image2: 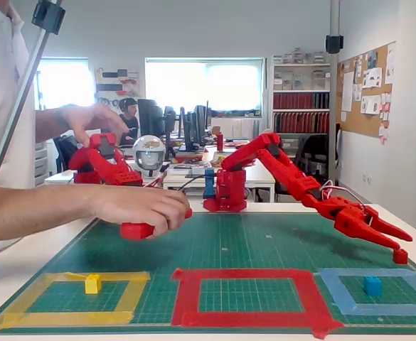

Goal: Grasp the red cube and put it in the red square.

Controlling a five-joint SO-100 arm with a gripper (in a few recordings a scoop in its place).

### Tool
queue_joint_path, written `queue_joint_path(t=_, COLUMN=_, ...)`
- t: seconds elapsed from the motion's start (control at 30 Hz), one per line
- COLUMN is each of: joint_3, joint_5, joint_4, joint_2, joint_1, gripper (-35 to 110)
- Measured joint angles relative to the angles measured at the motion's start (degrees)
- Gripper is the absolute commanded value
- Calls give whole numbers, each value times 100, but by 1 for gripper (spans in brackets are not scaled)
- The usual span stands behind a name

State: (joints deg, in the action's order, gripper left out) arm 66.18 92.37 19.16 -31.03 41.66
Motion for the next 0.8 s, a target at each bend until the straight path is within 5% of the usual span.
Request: queue_joint_path(t=0.8, joint_3=-202, joint_5=0, joint_4=0, joint_2=439, joint_1=0, gripper=26)
